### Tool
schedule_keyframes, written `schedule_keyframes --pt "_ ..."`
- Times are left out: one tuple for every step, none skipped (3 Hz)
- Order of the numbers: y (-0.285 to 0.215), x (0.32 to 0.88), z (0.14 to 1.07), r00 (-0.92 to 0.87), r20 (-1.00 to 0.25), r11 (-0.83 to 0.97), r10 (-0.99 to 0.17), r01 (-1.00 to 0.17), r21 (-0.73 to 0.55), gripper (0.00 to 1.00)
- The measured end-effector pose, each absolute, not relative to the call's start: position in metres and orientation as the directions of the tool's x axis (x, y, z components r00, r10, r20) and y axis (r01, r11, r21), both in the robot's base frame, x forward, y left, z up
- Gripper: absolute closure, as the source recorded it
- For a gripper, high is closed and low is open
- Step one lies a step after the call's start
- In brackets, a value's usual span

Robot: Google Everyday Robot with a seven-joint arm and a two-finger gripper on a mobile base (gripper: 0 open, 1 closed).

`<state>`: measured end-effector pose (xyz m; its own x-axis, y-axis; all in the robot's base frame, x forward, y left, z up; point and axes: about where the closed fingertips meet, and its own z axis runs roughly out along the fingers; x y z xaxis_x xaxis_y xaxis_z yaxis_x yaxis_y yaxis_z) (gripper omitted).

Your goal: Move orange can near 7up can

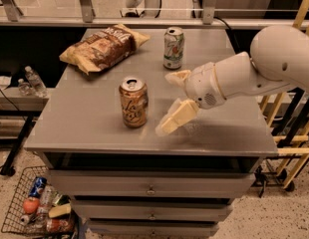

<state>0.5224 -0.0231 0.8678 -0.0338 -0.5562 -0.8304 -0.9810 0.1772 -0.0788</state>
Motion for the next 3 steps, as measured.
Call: schedule_keyframes --pt "-0.01 0.526 0.86 -0.029 -0.847 0.158 -0.531 -0.985 -0.066 0.0" --pt "0.007 0.524 0.854 -0.029 -0.881 0.141 -0.471 -0.989 -0.043 0.0" --pt "0.029 0.52 0.857 -0.009 -0.9 0.101 -0.435 -0.994 -0.039 0.0"
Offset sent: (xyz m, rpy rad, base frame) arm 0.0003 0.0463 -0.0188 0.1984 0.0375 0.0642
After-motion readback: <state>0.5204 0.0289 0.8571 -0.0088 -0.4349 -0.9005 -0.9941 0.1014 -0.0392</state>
